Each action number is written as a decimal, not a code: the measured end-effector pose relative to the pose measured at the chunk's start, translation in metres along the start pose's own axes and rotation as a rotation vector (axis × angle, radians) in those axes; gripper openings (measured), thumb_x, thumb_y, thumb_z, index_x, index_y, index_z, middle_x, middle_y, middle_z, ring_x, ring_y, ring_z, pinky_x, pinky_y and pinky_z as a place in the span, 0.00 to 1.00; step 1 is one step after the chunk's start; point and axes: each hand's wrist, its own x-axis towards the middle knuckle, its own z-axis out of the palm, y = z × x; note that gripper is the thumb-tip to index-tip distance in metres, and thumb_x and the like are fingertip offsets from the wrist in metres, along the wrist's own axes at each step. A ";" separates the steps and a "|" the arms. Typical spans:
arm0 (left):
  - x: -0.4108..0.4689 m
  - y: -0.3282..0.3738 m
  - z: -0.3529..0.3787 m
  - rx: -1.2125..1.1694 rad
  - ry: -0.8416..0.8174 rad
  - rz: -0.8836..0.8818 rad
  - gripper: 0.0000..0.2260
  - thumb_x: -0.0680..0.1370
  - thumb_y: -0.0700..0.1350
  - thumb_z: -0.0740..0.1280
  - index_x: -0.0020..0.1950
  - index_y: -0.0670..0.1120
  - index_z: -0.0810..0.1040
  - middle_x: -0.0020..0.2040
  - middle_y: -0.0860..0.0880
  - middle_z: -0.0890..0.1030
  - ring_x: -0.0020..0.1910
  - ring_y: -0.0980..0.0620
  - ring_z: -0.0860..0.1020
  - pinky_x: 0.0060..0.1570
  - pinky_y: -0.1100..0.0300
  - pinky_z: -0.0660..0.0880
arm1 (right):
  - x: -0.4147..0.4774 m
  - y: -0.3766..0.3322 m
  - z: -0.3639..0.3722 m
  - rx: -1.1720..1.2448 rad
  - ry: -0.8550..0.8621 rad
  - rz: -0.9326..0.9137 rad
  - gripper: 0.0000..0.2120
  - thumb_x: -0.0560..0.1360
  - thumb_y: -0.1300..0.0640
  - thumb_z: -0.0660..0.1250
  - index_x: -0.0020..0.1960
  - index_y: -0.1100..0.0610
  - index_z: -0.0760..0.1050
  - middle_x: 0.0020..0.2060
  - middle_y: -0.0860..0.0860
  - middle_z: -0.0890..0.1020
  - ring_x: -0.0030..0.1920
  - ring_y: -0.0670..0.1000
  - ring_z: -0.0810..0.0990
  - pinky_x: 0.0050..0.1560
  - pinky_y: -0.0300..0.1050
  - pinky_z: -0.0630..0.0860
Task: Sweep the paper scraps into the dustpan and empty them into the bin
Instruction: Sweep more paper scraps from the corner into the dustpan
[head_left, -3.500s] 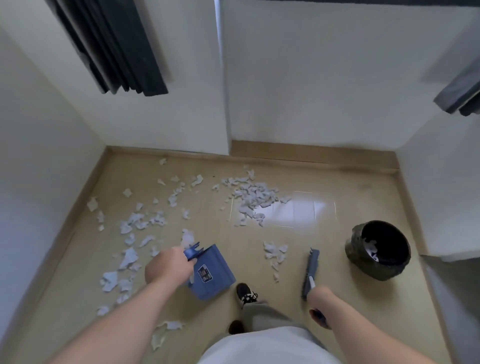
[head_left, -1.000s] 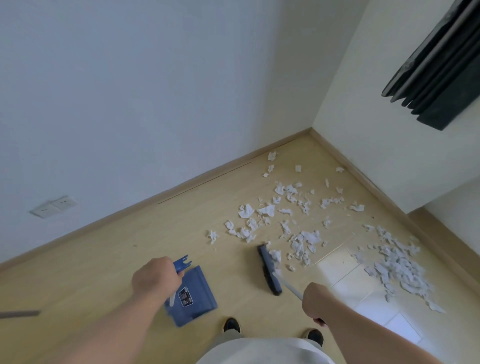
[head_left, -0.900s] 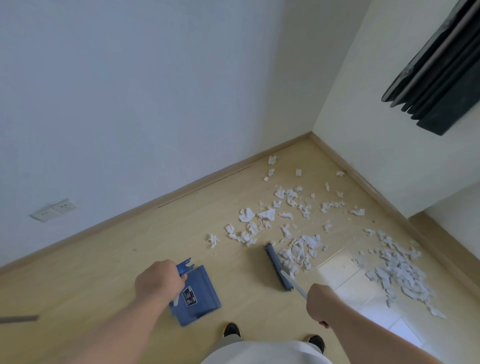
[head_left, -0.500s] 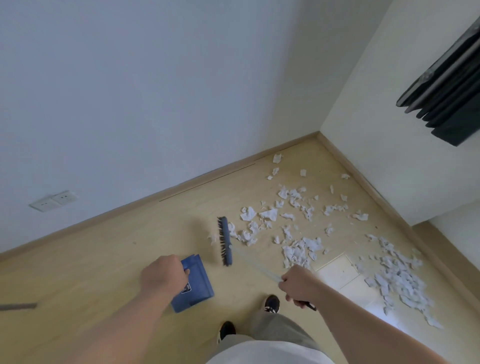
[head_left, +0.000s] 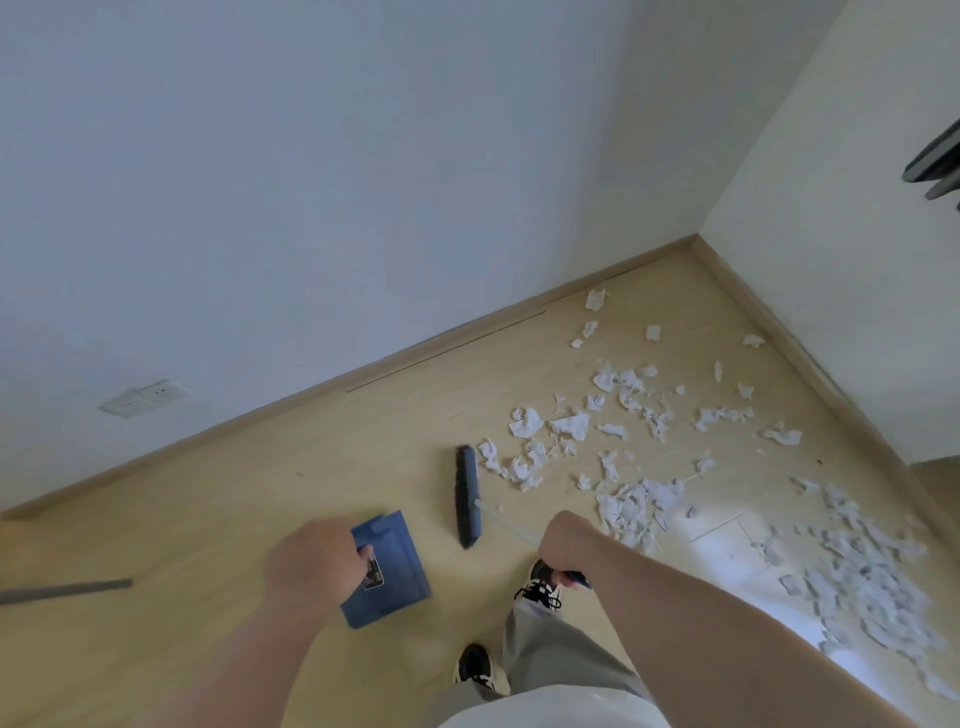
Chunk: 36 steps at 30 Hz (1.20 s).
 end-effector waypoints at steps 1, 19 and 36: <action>0.004 0.006 -0.003 0.007 -0.001 0.006 0.13 0.79 0.59 0.63 0.44 0.51 0.76 0.37 0.55 0.76 0.38 0.52 0.78 0.37 0.60 0.72 | -0.002 0.007 -0.006 -0.060 -0.016 -0.027 0.33 0.79 0.64 0.63 0.14 0.57 0.74 0.25 0.52 0.83 0.29 0.49 0.73 0.34 0.40 0.69; 0.065 0.150 -0.056 0.078 0.024 0.256 0.13 0.74 0.60 0.61 0.43 0.57 0.82 0.38 0.56 0.80 0.35 0.55 0.79 0.35 0.62 0.76 | -0.029 0.182 -0.023 0.777 0.215 0.142 0.04 0.78 0.65 0.61 0.51 0.58 0.69 0.35 0.53 0.74 0.31 0.50 0.74 0.32 0.42 0.75; 0.105 0.187 -0.061 0.118 -0.048 0.600 0.15 0.76 0.63 0.63 0.44 0.54 0.80 0.38 0.54 0.79 0.37 0.51 0.80 0.32 0.61 0.71 | -0.092 0.126 0.027 1.000 0.273 0.460 0.02 0.79 0.65 0.63 0.52 0.62 0.71 0.33 0.55 0.76 0.26 0.52 0.74 0.18 0.37 0.66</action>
